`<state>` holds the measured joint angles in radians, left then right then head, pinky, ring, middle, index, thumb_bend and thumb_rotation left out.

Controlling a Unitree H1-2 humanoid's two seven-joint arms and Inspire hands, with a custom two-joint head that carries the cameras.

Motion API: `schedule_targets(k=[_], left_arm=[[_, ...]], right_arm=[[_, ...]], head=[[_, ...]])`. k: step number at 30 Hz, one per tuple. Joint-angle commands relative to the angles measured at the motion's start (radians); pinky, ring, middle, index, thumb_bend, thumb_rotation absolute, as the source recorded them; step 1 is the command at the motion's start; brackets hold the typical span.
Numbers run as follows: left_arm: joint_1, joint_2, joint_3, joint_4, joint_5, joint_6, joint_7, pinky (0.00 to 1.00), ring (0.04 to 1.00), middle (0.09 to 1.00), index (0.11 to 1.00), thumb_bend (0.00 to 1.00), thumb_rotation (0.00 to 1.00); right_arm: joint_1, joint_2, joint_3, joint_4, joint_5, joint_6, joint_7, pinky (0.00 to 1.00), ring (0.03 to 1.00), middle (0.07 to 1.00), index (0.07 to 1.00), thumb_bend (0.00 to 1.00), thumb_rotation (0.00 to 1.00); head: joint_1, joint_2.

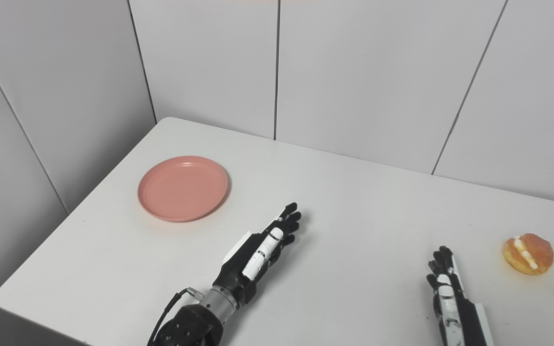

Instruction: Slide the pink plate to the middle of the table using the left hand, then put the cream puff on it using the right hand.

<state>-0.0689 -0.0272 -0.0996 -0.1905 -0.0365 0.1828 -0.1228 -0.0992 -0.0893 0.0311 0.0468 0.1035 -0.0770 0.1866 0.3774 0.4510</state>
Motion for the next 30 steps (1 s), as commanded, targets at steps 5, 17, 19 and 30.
schedule_targets(k=[5,17,19,30], left_arm=[[-0.060,0.012,0.018,-0.053,-0.016,0.017,0.000,1.00,1.000,1.000,1.000,0.48,1.00],[-0.135,0.029,0.097,-0.063,-0.056,0.041,0.023,1.00,0.998,1.000,0.997,0.45,1.00],[-0.151,0.038,0.111,-0.067,-0.051,0.038,0.035,1.00,0.993,0.999,0.992,0.44,1.00],[-0.210,0.098,0.204,-0.062,-0.063,0.022,0.076,0.99,0.968,0.977,0.966,0.49,1.00]], right_arm=[[0.026,0.008,0.005,0.043,0.002,-0.005,0.002,1.00,1.000,1.000,1.000,0.13,1.00],[0.018,0.003,0.002,0.064,0.010,-0.017,0.011,1.00,1.000,1.000,1.000,0.13,1.00],[0.018,0.001,0.002,0.064,0.009,-0.016,0.011,1.00,1.000,1.000,1.000,0.14,1.00],[0.015,-0.003,0.002,0.070,0.013,-0.016,0.014,1.00,1.000,1.000,1.000,0.13,1.00]], head=[[0.005,0.009],[0.010,0.009],[0.012,0.009],[0.014,0.012]])
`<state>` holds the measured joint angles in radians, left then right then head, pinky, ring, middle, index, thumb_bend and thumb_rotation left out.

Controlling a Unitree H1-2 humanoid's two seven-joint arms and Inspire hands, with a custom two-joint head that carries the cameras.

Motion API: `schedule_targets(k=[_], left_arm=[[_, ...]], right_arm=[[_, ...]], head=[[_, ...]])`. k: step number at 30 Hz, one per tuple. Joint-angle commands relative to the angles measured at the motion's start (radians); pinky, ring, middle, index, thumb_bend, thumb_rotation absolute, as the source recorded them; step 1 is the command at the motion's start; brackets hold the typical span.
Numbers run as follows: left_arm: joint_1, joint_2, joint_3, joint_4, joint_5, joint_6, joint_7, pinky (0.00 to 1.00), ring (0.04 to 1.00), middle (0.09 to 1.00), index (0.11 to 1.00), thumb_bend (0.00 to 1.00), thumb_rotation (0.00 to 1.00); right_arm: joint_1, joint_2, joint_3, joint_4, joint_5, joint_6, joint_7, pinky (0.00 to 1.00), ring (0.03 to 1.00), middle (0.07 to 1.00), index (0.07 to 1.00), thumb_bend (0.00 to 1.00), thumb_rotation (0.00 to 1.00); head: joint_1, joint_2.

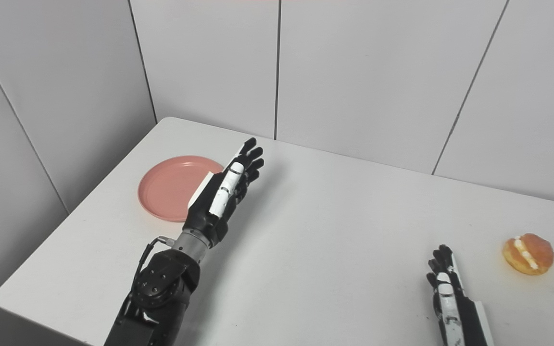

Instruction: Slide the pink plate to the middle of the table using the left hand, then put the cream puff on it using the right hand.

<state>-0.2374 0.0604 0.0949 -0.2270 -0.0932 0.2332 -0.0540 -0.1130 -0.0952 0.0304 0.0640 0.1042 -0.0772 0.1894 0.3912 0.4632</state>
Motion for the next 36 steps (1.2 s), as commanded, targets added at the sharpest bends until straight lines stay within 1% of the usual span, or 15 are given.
schedule_targets(k=[1,4,8,11,16,18,22,25,28,31,36], left_arm=[[-0.044,0.018,0.018,-0.024,-0.008,-0.028,0.010,0.99,0.967,0.974,0.964,0.49,1.00],[-0.051,0.034,0.035,-0.015,-0.007,-0.036,0.016,1.00,0.971,0.975,0.962,0.50,1.00],[-0.068,0.038,0.072,0.009,-0.029,-0.049,0.033,0.99,0.971,0.972,0.953,0.47,1.00],[-0.077,0.048,0.094,0.037,-0.035,-0.083,0.043,0.98,0.967,0.971,0.952,0.46,1.00],[-0.097,0.065,0.130,0.056,-0.048,-0.094,0.063,0.98,0.962,0.969,0.950,0.43,1.00],[-0.107,0.077,0.142,0.061,-0.045,-0.104,0.067,0.99,0.969,0.976,0.956,0.43,1.00],[-0.126,0.093,0.175,0.063,-0.063,-0.103,0.078,1.00,0.971,0.977,0.960,0.44,1.00],[-0.132,0.112,0.196,0.071,-0.073,-0.107,0.080,0.99,0.961,0.972,0.959,0.44,1.00],[-0.138,0.139,0.213,0.087,-0.085,-0.117,0.072,1.00,0.978,0.984,0.972,0.46,1.00],[-0.141,0.153,0.226,0.096,-0.093,-0.118,0.079,1.00,0.982,0.987,0.973,0.48,1.00],[-0.149,0.171,0.258,0.110,-0.099,-0.126,0.093,1.00,0.975,0.983,0.966,0.45,1.00]], right_arm=[[0.030,0.003,0.002,0.051,0.012,-0.014,0.010,1.00,1.000,1.000,1.000,0.13,1.00],[0.033,0.004,0.002,0.043,0.012,-0.005,0.008,1.00,1.000,1.000,1.000,0.13,1.00],[0.033,0.004,0.002,0.042,0.014,-0.008,0.009,1.00,1.000,1.000,1.000,0.14,1.00],[0.034,0.003,0.001,0.043,0.012,-0.009,0.007,1.00,1.000,1.000,1.000,0.14,1.00],[0.034,0.003,0.001,0.041,0.014,-0.005,0.008,1.00,1.000,1.000,1.000,0.14,1.00],[0.034,0.003,0.001,0.040,0.013,-0.003,0.007,1.00,1.000,1.000,1.000,0.14,1.00],[0.033,0.003,-0.002,0.044,0.018,-0.004,0.008,1.00,1.000,1.000,1.000,0.15,1.00],[0.033,0.004,-0.002,0.041,0.019,0.002,0.007,1.00,1.000,1.000,1.000,0.15,1.00],[0.033,0.004,-0.002,0.042,0.013,-0.006,0.004,1.00,1.000,1.000,1.000,0.14,1.00],[0.034,0.003,-0.003,0.042,0.015,-0.006,0.005,1.00,1.000,1.000,1.000,0.15,1.00],[0.034,0.003,-0.005,0.042,0.021,-0.007,0.008,1.00,1.000,1.000,1.000,0.15,1.00]], head=[[0.001,0.001],[0.002,0.002],[0.002,0.003],[0.005,0.003],[0.007,0.001],[0.009,-0.001],[0.008,-0.005],[0.008,-0.005],[0.009,-0.004],[0.009,-0.004],[0.011,-0.003]])
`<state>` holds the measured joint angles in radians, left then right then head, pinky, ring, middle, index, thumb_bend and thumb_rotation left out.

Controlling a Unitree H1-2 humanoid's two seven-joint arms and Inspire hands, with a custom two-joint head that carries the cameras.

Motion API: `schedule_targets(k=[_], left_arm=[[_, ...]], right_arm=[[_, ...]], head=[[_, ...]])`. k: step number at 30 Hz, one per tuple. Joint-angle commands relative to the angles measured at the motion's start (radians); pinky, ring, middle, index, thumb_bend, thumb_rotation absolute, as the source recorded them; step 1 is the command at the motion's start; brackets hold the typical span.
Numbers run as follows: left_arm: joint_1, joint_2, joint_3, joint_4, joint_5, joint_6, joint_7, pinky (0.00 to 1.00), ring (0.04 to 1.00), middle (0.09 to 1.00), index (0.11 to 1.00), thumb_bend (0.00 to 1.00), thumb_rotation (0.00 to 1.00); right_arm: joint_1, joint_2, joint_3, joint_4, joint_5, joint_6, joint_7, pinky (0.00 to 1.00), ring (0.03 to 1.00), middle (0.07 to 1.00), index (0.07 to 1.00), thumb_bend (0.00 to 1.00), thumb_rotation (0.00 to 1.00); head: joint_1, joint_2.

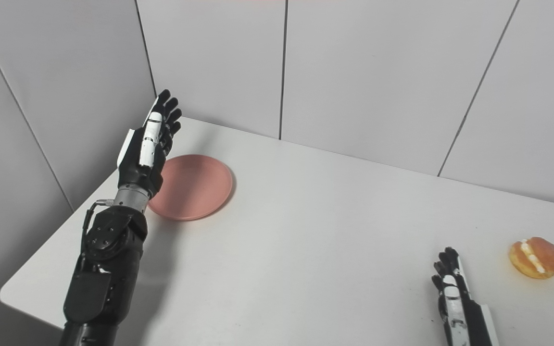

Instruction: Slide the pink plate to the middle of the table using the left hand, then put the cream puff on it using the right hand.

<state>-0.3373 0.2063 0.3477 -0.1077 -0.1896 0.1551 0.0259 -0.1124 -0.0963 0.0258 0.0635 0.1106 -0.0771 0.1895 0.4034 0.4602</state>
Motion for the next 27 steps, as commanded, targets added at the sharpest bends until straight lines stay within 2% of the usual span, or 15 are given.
schedule_targets(k=[1,15,22,27], left_arm=[[-0.051,0.027,0.009,-0.006,-0.002,-0.051,0.016,0.99,0.969,0.980,0.961,0.45,1.00],[-0.067,0.065,0.087,0.069,-0.053,-0.065,0.050,1.00,0.977,0.979,0.975,0.43,1.00],[-0.068,0.078,0.106,0.107,-0.060,-0.061,0.066,1.00,0.978,0.974,0.966,0.43,1.00],[-0.073,0.096,0.105,0.163,-0.083,-0.068,0.048,1.00,0.991,0.987,0.963,0.43,1.00]], right_arm=[[0.033,0.004,0.000,0.042,0.015,-0.008,0.008,1.00,1.000,1.000,1.000,0.15,1.00],[0.038,0.000,-0.002,0.033,0.028,-0.001,0.011,1.00,1.000,1.000,1.000,0.13,1.00],[0.039,-0.002,-0.002,0.036,0.034,-0.006,0.013,1.00,1.000,1.000,1.000,0.13,1.00],[0.041,-0.005,0.001,0.030,0.031,0.001,0.011,1.00,1.000,1.000,1.000,0.13,1.00]], head=[[-0.001,0.001],[0.007,0.004],[0.010,0.006],[0.010,0.009]])
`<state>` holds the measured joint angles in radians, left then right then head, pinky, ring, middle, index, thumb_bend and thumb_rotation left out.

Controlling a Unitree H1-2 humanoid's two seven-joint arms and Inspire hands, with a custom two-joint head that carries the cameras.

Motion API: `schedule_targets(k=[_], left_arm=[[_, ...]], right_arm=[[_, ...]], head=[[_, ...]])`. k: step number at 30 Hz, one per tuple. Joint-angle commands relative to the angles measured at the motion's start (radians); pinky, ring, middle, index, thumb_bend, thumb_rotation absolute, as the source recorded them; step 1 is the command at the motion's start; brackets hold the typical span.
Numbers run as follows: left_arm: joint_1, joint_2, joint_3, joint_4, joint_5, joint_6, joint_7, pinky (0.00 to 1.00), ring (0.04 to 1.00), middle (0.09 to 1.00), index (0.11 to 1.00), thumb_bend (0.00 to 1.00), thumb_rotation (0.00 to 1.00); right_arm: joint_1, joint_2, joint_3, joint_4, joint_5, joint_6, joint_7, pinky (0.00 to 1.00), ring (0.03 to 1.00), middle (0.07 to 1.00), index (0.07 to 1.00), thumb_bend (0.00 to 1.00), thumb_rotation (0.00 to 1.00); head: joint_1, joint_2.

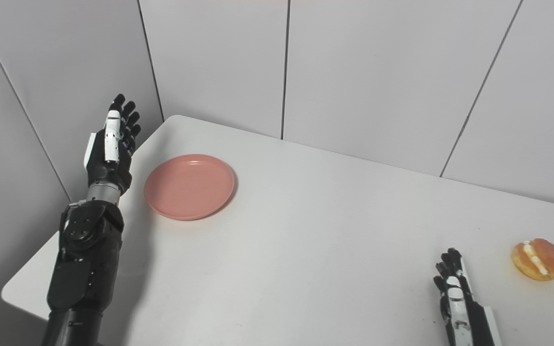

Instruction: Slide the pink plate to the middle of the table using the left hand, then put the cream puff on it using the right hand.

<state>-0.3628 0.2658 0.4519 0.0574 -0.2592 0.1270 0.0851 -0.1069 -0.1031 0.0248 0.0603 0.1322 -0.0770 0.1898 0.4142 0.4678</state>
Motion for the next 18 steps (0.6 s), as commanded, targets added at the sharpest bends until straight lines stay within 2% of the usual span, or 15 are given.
schedule_targets(k=[1,10,18], left_arm=[[-0.049,0.039,0.002,0.009,-0.019,-0.043,-0.014,1.00,0.991,0.988,0.963,0.43,1.00],[-0.053,0.067,0.018,0.094,-0.032,-0.028,0.004,1.00,0.992,0.994,0.978,0.41,1.00],[-0.062,0.067,0.031,0.180,-0.050,-0.062,0.008,0.99,0.977,0.975,0.956,0.38,1.00]], right_arm=[[0.036,0.003,0.002,0.032,0.012,0.002,0.011,1.00,1.000,1.000,1.000,0.13,1.00],[0.039,0.007,0.006,0.018,0.004,0.008,0.005,1.00,1.000,1.000,1.000,0.13,1.00],[0.040,0.005,0.006,0.014,0.001,0.010,0.003,1.00,1.000,1.000,1.000,0.13,1.00]], head=[[0.000,0.001],[-0.002,0.005],[-0.002,0.009]])
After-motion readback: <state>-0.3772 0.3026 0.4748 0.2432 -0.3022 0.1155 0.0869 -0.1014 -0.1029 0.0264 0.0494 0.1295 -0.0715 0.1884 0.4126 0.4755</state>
